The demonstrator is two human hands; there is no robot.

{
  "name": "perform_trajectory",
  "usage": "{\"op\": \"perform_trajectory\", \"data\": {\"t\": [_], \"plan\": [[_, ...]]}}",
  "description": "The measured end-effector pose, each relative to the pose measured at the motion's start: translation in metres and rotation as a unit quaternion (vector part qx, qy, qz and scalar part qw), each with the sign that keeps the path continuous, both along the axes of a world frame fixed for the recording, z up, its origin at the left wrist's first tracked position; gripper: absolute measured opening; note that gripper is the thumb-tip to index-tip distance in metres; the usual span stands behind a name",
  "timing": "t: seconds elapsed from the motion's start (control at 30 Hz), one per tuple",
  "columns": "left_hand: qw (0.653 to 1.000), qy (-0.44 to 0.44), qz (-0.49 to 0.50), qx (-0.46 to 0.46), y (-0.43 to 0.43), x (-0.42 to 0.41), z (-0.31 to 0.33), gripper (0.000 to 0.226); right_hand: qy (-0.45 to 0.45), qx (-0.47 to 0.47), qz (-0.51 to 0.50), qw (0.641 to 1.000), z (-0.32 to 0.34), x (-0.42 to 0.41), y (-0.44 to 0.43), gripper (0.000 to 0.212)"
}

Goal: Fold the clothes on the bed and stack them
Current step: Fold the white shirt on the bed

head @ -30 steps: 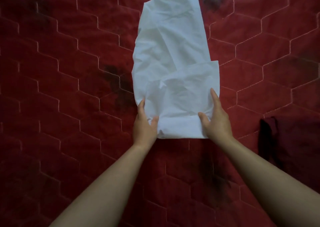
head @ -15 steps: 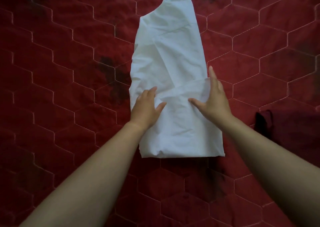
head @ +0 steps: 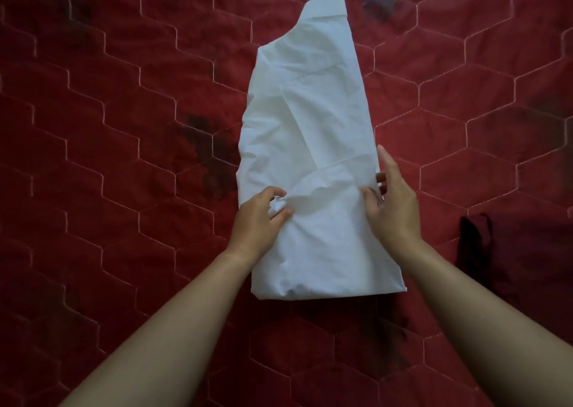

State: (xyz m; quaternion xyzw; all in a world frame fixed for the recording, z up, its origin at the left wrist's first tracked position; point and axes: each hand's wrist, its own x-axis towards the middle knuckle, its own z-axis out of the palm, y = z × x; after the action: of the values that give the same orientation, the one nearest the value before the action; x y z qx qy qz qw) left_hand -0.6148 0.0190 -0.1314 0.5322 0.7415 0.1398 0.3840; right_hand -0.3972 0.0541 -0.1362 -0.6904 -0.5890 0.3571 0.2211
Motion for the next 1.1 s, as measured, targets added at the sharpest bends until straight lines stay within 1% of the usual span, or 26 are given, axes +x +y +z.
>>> {"op": "perform_trajectory", "data": {"t": [0.1, 0.2, 0.27, 0.33, 0.37, 0.43, 0.53, 0.6, 0.67, 0.73, 0.8, 0.93, 1.03, 1.1], "plan": [[0.999, 0.001, 0.001, 0.035, 0.048, -0.009, 0.020, 0.026, 0.033, 0.028, -0.030, 0.999, 0.016, -0.002, 0.047, 0.071], [0.995, 0.037, -0.022, 0.093, 0.127, -0.019, 0.045, 0.032, 0.042, 0.090, -0.043, 0.994, 0.035, -0.010, 0.122, 0.069], [0.988, 0.071, -0.020, 0.135, 0.179, -0.025, 0.060, 0.046, 0.047, 0.109, -0.051, 0.992, 0.046, -0.017, 0.173, 0.070], [0.979, 0.126, 0.000, 0.160, 0.211, -0.025, 0.069, 0.063, 0.020, 0.113, -0.041, 0.993, 0.050, -0.024, 0.203, 0.073], [0.973, 0.154, 0.005, 0.174, 0.216, -0.023, 0.070, 0.066, 0.003, 0.121, -0.029, 0.992, 0.048, -0.026, 0.206, 0.072], [0.965, 0.184, -0.018, 0.186, 0.204, -0.016, 0.061, 0.062, -0.009, 0.128, 0.004, 0.992, 0.037, -0.026, 0.188, 0.066], [0.974, 0.174, -0.055, 0.135, 0.150, -0.006, 0.028, 0.056, -0.034, 0.057, 0.059, 0.996, 0.009, -0.019, 0.127, 0.063], [0.979, 0.180, -0.029, 0.090, 0.104, -0.003, 0.007, 0.056, -0.048, 0.009, 0.055, 0.997, -0.008, -0.014, 0.082, 0.065], [0.981, 0.180, 0.028, 0.068, 0.067, -0.002, -0.008, 0.062, -0.051, -0.032, 0.023, 0.998, -0.019, -0.012, 0.048, 0.069], [0.988, 0.117, 0.092, 0.045, 0.044, -0.003, -0.015, 0.070, -0.047, -0.061, 0.008, 0.997, -0.026, -0.014, 0.028, 0.070], [0.992, 0.048, 0.117, 0.027, 0.032, -0.004, -0.020, 0.074, -0.030, -0.070, 0.004, 0.997, -0.030, -0.014, 0.016, 0.068], [0.995, 0.024, 0.093, 0.033, 0.008, 0.000, -0.017, 0.071, -0.021, -0.073, 0.001, 0.997, -0.028, -0.005, -0.013, 0.068], [0.996, 0.011, 0.086, -0.008, -0.029, 0.008, -0.013, 0.071, -0.038, -0.113, -0.001, 0.993, -0.022, 0.007, -0.051, 0.069], [0.996, 0.002, 0.082, -0.046, -0.058, 0.013, -0.009, 0.071, -0.051, -0.149, 0.018, 0.987, -0.015, 0.017, -0.079, 0.070]]}}
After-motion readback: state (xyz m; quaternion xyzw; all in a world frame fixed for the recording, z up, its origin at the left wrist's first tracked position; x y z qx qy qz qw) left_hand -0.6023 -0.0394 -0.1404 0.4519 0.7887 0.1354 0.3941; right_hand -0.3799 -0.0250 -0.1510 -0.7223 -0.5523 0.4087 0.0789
